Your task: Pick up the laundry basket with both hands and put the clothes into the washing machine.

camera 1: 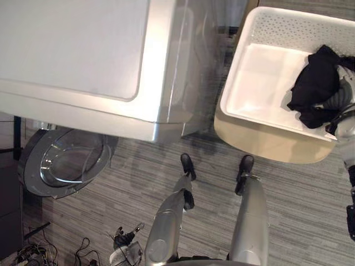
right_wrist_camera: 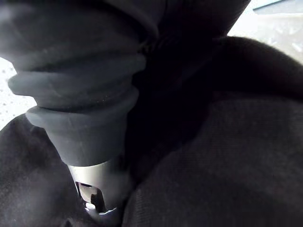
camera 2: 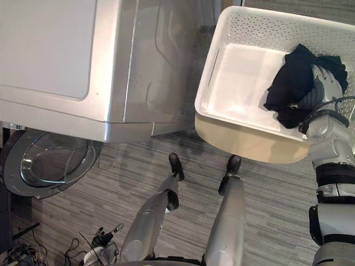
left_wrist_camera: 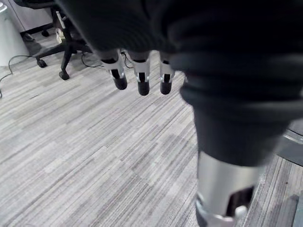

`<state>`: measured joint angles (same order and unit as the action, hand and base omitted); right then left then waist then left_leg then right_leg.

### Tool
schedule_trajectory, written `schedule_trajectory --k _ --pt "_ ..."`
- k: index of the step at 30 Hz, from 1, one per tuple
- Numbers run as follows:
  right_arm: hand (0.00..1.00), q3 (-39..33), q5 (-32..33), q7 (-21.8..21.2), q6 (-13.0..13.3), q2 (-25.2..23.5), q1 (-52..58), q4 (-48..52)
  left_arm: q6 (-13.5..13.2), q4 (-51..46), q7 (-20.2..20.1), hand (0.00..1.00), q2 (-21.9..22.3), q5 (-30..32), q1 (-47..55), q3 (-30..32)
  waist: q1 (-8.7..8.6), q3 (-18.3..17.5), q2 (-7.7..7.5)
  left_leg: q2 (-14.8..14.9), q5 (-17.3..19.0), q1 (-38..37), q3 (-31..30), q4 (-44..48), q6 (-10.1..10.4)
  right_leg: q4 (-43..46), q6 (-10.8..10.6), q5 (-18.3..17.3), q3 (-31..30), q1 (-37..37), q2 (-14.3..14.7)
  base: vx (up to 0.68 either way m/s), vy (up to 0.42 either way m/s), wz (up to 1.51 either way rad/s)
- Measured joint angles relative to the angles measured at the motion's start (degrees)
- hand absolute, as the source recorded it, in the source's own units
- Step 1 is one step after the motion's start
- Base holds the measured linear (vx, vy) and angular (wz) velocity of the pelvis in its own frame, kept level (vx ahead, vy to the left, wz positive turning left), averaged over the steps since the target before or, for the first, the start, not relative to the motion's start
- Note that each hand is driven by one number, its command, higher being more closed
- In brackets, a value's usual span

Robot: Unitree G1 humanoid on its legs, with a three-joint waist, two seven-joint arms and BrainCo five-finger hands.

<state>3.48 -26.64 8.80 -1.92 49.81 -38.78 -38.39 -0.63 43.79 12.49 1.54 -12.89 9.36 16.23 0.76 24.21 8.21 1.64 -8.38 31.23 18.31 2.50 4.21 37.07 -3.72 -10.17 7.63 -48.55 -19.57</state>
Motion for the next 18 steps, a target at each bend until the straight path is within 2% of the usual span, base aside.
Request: schedule_trajectory --k 1,9,14,18 --pt "1.0 0.24 -0.05 0.0 0.27 -0.04 -0.03 -0.22 0.04 -0.02 0.0 0.0 0.0 0.0 0.0 -0.08 0.0 0.0 0.0 -0.03 0.1 0.13 0.0 0.28 -0.06 0.13 -0.02 -0.04 -0.02 -0.03 -0.1 -0.02 -0.024 0.09" --pt "1.0 1.61 -4.69 0.38 2.08 -0.86 -0.19 -0.62 0.01 -1.1 -0.09 0.0 0.01 -0.01 -0.12 -0.51 0.08 -0.03 -0.02 -0.53 0.41 0.21 0.08 1.55 0.03 1.49 -0.06 -0.21 -0.83 -0.46 -0.71 -0.01 -0.009 0.02" --pt "1.0 2.07 -5.73 0.37 1.59 -2.32 -0.15 -1.19 0.08 -1.03 -0.09 0.0 0.02 -0.01 -0.42 -0.52 0.0 -0.14 -0.03 -0.44 0.39 -0.5 -0.04 1.68 0.03 1.53 0.09 -0.05 -0.69 0.38 -0.68 -0.01 -0.011 0.0" --pt "1.0 2.15 -5.6 0.37 0.9 -4.63 0.51 -3.98 0.11 -1.03 -0.07 0.0 0.02 0.0 -0.52 -0.52 0.1 -0.26 -0.07 -0.15 0.41 -3.13 -0.64 1.49 0.04 0.56 0.05 0.0 0.29 3.98 -0.55 0.0 0.0 0.0"
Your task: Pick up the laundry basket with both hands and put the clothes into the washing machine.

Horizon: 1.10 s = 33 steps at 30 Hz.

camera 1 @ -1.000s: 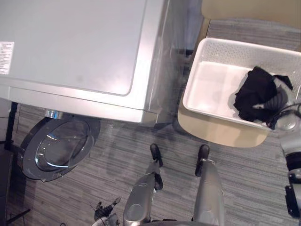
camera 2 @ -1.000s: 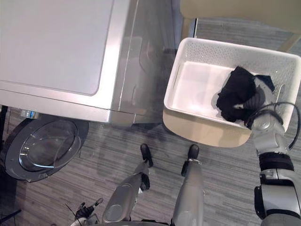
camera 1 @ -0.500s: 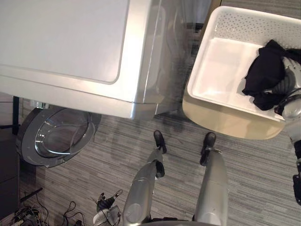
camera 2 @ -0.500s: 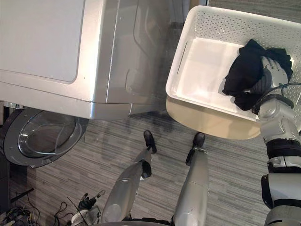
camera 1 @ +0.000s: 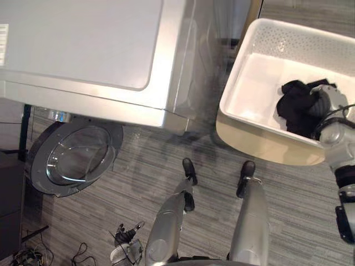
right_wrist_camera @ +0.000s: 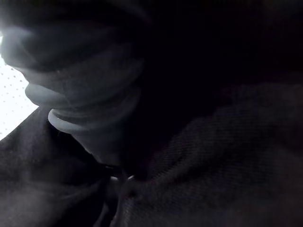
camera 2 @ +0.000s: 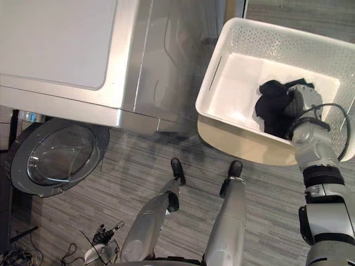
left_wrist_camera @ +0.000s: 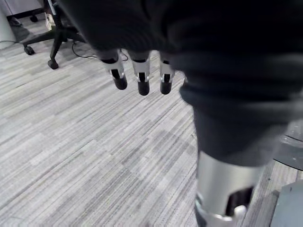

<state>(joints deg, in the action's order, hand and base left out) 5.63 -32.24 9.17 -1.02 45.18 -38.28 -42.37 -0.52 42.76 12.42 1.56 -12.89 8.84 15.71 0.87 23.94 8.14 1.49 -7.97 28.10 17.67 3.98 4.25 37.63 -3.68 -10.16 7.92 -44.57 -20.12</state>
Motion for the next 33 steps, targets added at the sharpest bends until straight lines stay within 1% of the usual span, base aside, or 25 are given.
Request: schedule_trajectory --k 2,5,7,9,11,13,16,17,19,21,22,25,28,30,31,33 --pt "1.0 -0.01 0.57 -0.01 -0.47 -1.01 0.08 -1.23 0.07 0.04 0.03 0.0 0.0 0.0 -0.06 0.0 0.09 -0.01 0.02 0.22 0.01 -1.08 -0.18 -0.14 0.01 -0.7 -0.09 0.19 0.46 1.55 0.18 0.0 0.0 0.0" --pt "1.0 -0.72 4.1 -0.18 -1.78 -2.31 1.83 -1.33 0.1 0.07 0.07 0.0 0.0 0.0 -0.12 0.08 0.14 -0.04 0.03 0.55 0.04 -3.53 -0.68 -0.83 0.03 -2.32 -0.31 0.59 1.6 4.99 0.5 0.03 -0.008 0.0" --pt "1.0 -2.15 6.47 -0.48 -2.2 -3.65 3.7 -1.31 0.13 0.08 0.1 0.0 0.0 0.0 -0.12 0.2 0.27 -0.04 0.03 0.84 0.05 -5.52 -0.69 -1.35 0.01 -3.79 -0.44 1.15 2.09 7.54 0.98 0.07 -0.017 -0.06" --pt "1.0 -6.03 9.77 -0.44 -3.12 -5.8 5.64 0.07 0.13 0.01 0.18 0.0 0.0 0.0 -0.19 0.4 0.23 -0.04 0.02 1.27 0.51 -7.6 -0.74 -1.56 -0.51 -5.43 -0.65 1.58 2.98 10.51 1.56 0.06 -0.012 -0.09" --pt "1.0 -11.03 14.37 0.74 -3.74 -7.48 8.24 4.7 0.18 -0.01 0.28 0.0 0.0 0.01 -0.44 0.83 0.18 -0.04 0.01 1.76 0.88 -9.78 -0.78 -1.74 -0.41 -7.09 -0.85 2.06 3.3 13.47 2.24 0.06 -0.013 -0.08" --pt "1.0 -15.39 17.94 1.84 -3.97 -8.28 9.51 9.53 0.2 -0.03 0.42 0.0 0.0 0.03 -0.46 1.25 0.0 -0.02 -0.02 2.17 1.34 -12.18 -0.8 -1.85 -0.37 -8.5 -1.02 2.33 3.99 16.54 2.8 0.06 -0.028 -0.08" --pt "1.0 -20.99 21.21 3.71 -3.95 -8.76 10.77 16.82 0.24 -0.03 0.61 0.0 -0.03 0.03 -0.57 3.56 0.06 -0.43 -0.43 3.45 1.63 -14.82 -0.51 -2.6 -0.34 -11.76 -1.03 3.26 4.73 20.29 4.58 0.04 -0.035 -0.13" --pt "1.0 -21.83 21.66 4.14 -3.95 -8.82 11.02 18.0 0.3 0.07 0.72 0.0 -0.01 0.03 -0.53 4.16 0.05 -0.84 -0.65 3.59 1.62 -15.29 -0.42 -3.08 -0.35 -12.28 -0.99 3.35 4.76 20.74 4.9 0.05 -0.04 -0.11" --pt "1.0 -24.69 23.16 5.36 -3.94 -9.01 12.06 20.96 0.36 0.79 1.64 0.0 -0.03 0.04 -0.5 5.42 0.04 -2.35 -1.59 3.95 1.61 -17.09 -0.32 -4.38 -0.34 -13.79 -1.07 3.63 5.16 22.72 5.63 0.08 -0.047 -0.07" --pt "1.0 -27.51 24.33 6.17 -3.88 -9.71 13.3 21.62 0.56 2.37 1.76 0.0 0.03 0.08 -0.49 6.21 0.04 -4.9 -2.59 4.23 1.58 -18.55 -0.27 -5.71 -0.31 -15.59 -1.14 4.01 5.53 24.38 6.33 0.12 -0.043 -0.04" --pt "1.0 -28.85 25.29 7.23 -3.87 -10.3 13.78 21.62 1.11 2.85 1.93 0.0 0.06 0.14 -0.5 7.03 -0.02 -5.92 -3.17 4.36 1.58 -19.43 -0.43 -6.24 -0.3 -16.58 -1.28 4.21 5.81 25.58 6.68 0.13 -0.037 -0.02" --pt "1.0 -31.97 27.61 7.97 -3.85 -10.69 14.09 21.58 1.64 4.71 2.65 0.0 0.09 0.18 -0.5 7.54 -0.14 -8.02 -3.77 4.58 1.59 -20.9 -0.88 -7.64 -0.31 -19.85 -1.45 5.39 6.03 27.89 8.06 0.12 -0.02 -0.06" --pt "1.0 -35.72 29.56 9.17 -3.85 -10.74 14.29 21.58 2.07 6.1 2.78 0.0 0.26 0.3 -0.54 8.89 -0.41 -9.43 -3.81 4.36 1.6 -22.25 -2.09 -8.39 -0.33 -23.72 -1.98 7.04 6.66 31.09 8.78 0.12 0.036 0.05" --pt "1.0 -37.62 31.23 9.92 -3.79 -11.11 15.66 21.77 2.68 6.35 3.41 0.0 0.23 1.39 -0.12 11.3 -0.96 -11.52 -4.49 4.26 1.64 -22.95 -3.56 -8.5 -0.31 -27.36 -2.4 8.17 7.79 33.96 9.2 0.08 0.038 0.15" --pt "1.0 -37.99 31.59 9.93 -3.78 -11.5 15.72 22.1 2.74 6.38 3.66 0.0 0.18 1.45 0.0 11.76 -1.02 -11.77 -4.74 4.28 1.74 -23.43 -3.59 -8.7 -0.18 -28.16 -2.4 8.43 7.77 34.71 9.41 0.09 0.038 0.04" --pt "1.0 -39.39 31.91 10.51 -2.78 -13.9 17.1 26.87 3.56 6.69 4.17 0.0 0.07 2.48 0.36 12.8 -1.19 -12.98 -5.41 4.63 2.51 -24.51 -3.61 -9.16 0.19 -31.01 -2.42 9.55 7.74 36.6 10.33 0.05 0.033 -0.09"
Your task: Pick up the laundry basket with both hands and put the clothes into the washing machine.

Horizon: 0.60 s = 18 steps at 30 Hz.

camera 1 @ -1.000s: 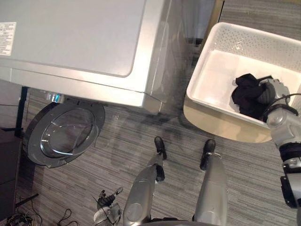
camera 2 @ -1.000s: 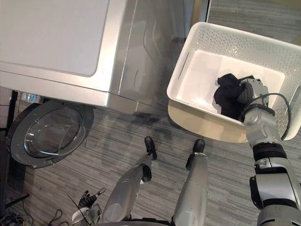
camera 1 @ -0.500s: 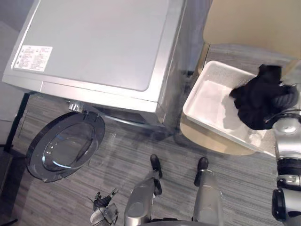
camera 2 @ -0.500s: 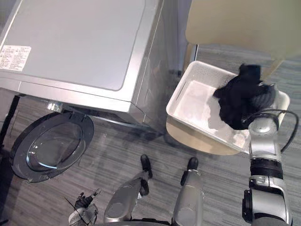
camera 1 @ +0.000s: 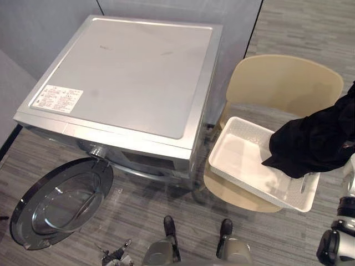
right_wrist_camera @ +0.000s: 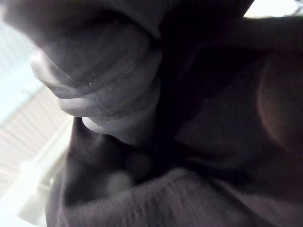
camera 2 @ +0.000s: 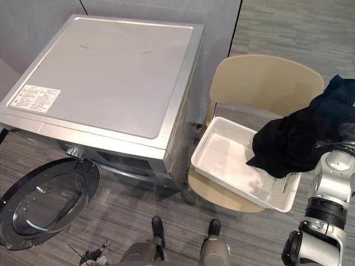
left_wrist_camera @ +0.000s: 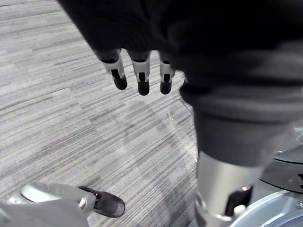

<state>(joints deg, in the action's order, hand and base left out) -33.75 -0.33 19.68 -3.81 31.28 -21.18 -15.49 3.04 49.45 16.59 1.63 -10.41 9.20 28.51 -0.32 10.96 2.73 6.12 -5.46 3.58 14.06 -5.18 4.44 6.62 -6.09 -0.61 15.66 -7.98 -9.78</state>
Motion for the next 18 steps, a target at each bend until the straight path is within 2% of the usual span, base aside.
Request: schedule_trajectory --k 8,15,18 --pt "1.0 -1.66 3.81 0.24 3.4 -7.54 4.18 12.72 1.64 0.65 0.15 0.0 0.0 1.51 1.22 1.08 -0.64 -5.49 -2.54 0.02 1.34 -2.16 0.38 -0.1 0.33 -6.52 -0.11 3.2 -1.88 3.31 1.15 0.03 0.016 -0.14" --pt "1.0 -0.26 9.84 0.07 5.79 -8.45 4.69 18.89 1.7 0.55 1.16 0.0 -0.07 1.51 1.17 0.61 -0.72 -8.2 -3.7 0.02 1.7 -3.56 1.69 -0.2 0.46 -8.46 0.03 4.53 -3.38 4.36 1.5 0.0 0.002 -0.14" --pt "1.0 1.05 12.28 -0.18 7.22 -8.56 4.8 22.81 1.67 -0.66 1.2 0.0 -0.04 1.41 1.66 -2.11 -1.02 -9.54 -3.91 0.02 1.73 -3.9 1.67 -0.41 0.48 -8.73 0.07 4.68 -3.49 4.78 1.54 0.0 0.0 0.0"
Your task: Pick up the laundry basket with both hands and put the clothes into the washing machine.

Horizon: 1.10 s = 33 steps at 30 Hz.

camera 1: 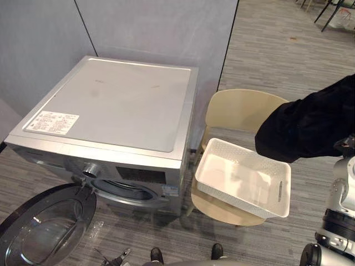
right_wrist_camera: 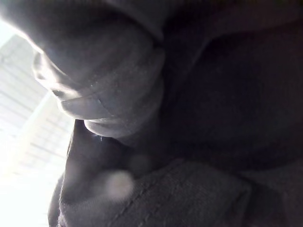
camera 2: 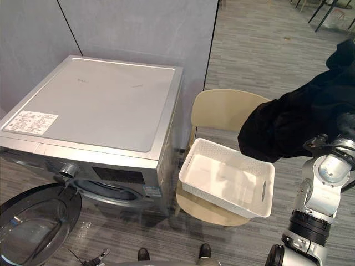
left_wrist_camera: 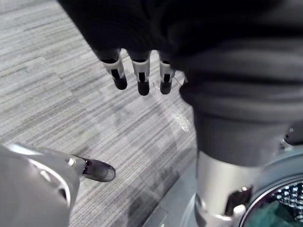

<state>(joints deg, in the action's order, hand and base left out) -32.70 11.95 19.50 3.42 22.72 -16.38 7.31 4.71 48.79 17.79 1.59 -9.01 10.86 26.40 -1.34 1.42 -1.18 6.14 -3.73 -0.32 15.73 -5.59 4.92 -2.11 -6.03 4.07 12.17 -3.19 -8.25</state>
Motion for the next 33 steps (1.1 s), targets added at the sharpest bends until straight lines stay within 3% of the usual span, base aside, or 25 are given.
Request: schedule_trajectory --k 5,10,17,27,33 --pt "1.0 3.16 3.56 -0.77 2.74 -1.03 0.04 6.09 -0.51 -10.2 0.29 0.0 0.8 -0.58 2.3 -3.61 0.06 -2.7 -0.79 0.02 0.03 -0.1 0.05 -0.21 0.04 0.01 0.01 -0.01 -0.35 0.08 0.04 0.0 0.0 0.0" --pt "1.0 7.58 6.39 -2.36 3.7 -1.83 0.04 11.34 -1.48 -22.23 1.42 0.0 1.86 -1.59 2.98 -5.75 0.57 -3.84 -1.81 -0.01 0.02 -0.22 -0.08 -0.23 0.03 0.04 0.04 -0.02 -0.27 0.36 0.01 0.0 -0.002 0.01" --pt "1.0 18.73 11.25 -6.88 5.8 -7.98 0.64 14.82 -2.85 -31.28 3.65 0.0 2.6 -2.29 3.26 -8.46 0.72 -5.48 -2.05 -0.01 -0.02 -0.52 -0.67 -0.23 0.0 0.1 0.0 -0.03 0.34 1.38 0.02 0.01 -0.006 0.05" --pt "1.0 40.82 20.74 -17.46 4.75 -18.52 15.85 15.63 -3.48 -35.2 3.51 0.0 2.68 -2.84 7.69 -13.89 2.18 -6.02 -2.84 0.1 0.01 -2.4 -1.95 -0.26 0.01 2.43 -0.16 -1.83 1.26 3.0 -0.15 0.0 -0.005 0.06" --pt "1.0 52.59 24.96 -22.95 3.14 -19.54 21.53 14.42 -3.59 -34.89 3.03 0.0 2.91 -2.79 9.29 -15.79 2.23 -6.04 -2.98 -0.05 -0.03 -2.31 -3.67 -0.26 0.0 4.2 -0.18 -3.32 2.32 3.01 -0.56 -0.01 -0.002 0.12"
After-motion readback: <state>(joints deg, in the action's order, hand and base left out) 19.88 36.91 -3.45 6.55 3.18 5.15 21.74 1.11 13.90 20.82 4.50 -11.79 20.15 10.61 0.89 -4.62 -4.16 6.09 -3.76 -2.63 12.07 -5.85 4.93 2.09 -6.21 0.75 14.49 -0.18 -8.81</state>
